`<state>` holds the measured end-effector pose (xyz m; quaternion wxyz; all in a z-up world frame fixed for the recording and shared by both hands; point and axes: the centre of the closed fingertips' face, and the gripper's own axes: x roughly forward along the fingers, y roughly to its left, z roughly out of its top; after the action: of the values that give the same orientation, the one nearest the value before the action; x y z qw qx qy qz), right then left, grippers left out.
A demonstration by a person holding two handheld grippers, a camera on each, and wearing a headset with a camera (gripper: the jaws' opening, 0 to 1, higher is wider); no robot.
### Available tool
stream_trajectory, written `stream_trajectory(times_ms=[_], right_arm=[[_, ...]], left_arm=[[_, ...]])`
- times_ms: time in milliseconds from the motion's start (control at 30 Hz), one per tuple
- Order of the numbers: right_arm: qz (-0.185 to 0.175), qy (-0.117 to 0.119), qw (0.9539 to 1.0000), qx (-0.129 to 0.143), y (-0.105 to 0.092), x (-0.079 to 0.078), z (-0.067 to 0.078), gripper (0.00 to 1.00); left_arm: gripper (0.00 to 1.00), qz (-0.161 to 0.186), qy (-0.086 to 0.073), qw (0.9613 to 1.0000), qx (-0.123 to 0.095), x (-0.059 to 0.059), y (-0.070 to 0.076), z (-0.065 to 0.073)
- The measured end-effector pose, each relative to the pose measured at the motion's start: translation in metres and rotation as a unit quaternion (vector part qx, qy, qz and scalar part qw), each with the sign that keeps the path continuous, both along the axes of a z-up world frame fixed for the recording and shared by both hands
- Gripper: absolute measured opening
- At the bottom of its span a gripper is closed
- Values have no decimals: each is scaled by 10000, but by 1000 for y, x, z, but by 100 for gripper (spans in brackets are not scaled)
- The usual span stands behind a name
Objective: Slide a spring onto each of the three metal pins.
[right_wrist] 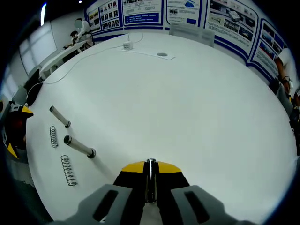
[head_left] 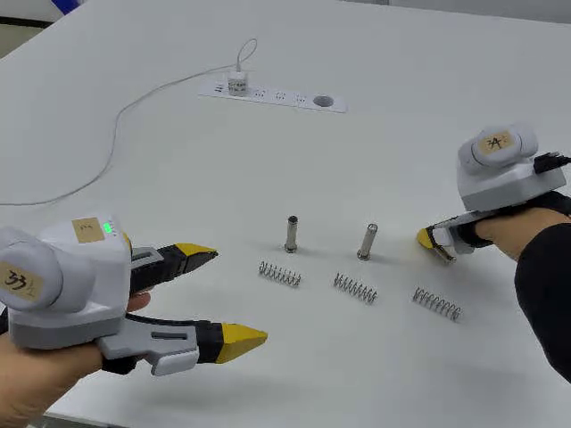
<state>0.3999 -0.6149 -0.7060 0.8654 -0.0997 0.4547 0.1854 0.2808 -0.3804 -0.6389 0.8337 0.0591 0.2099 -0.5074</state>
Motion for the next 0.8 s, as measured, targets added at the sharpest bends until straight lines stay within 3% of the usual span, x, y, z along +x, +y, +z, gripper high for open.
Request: stream_trajectory(times_ms=[67,200,467,800], right_arm=[[-138,6,9999,104,0,-1,0,8],[-169,26,9998,66,0,-3,1,8],[-191,-242,9993,209,-1,-10,24,8],[-236,-447,9984,235,-7,-24,36,8]], left_arm=[[72,-6,-8,10000,2,0,-1,1],[72,-5,-42,10000,2,1,0,4],[71,-4,-106,9999,-42,4,-3,9],[71,-47,-168,9998,-55,3,-5,14]])
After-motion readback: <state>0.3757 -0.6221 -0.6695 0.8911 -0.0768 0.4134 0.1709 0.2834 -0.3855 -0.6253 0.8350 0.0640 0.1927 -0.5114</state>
